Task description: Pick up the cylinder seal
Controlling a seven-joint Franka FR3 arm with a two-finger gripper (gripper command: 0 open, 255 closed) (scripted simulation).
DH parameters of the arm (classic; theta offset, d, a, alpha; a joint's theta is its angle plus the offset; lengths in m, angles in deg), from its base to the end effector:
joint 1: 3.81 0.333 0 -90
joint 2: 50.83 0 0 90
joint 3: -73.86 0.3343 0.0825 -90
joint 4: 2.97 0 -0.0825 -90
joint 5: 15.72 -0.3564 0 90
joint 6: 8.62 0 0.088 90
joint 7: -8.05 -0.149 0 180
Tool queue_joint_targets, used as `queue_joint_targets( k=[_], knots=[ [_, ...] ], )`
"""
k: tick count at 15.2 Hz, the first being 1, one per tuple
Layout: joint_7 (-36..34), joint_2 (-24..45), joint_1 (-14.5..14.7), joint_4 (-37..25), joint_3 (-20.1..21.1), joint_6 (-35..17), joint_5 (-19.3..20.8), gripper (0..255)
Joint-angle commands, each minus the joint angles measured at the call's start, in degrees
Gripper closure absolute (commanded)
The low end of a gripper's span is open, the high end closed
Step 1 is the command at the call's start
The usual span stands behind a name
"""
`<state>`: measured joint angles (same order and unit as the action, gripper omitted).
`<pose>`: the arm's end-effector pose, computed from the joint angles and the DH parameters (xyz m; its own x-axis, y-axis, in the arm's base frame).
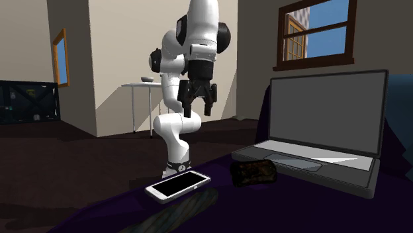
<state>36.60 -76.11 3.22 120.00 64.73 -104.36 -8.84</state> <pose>0.3794 -0.0397 0.5502 0.8801 0.4712 -0.0584 0.4732 -0.8806 0.0264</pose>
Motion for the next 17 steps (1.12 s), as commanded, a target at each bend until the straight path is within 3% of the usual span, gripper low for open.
queue_joint_targets(
  k=[1, 8, 15, 17],
  knots=[
    [5.9, 5.5, 1.4, -3.6, -1.5, -1.2, -0.9, 0],
    [25.1, 22.6, 4.2, -16.7, -3.9, -2.2, -5.5, 0],
    [41.6, 38.8, 4.9, -32.1, -1.9, 0.7, -9.8, 0],
    [41.6, 38.9, 4.8, -30.7, -1.8, -0.8, -9.8, 0]
  ],
)
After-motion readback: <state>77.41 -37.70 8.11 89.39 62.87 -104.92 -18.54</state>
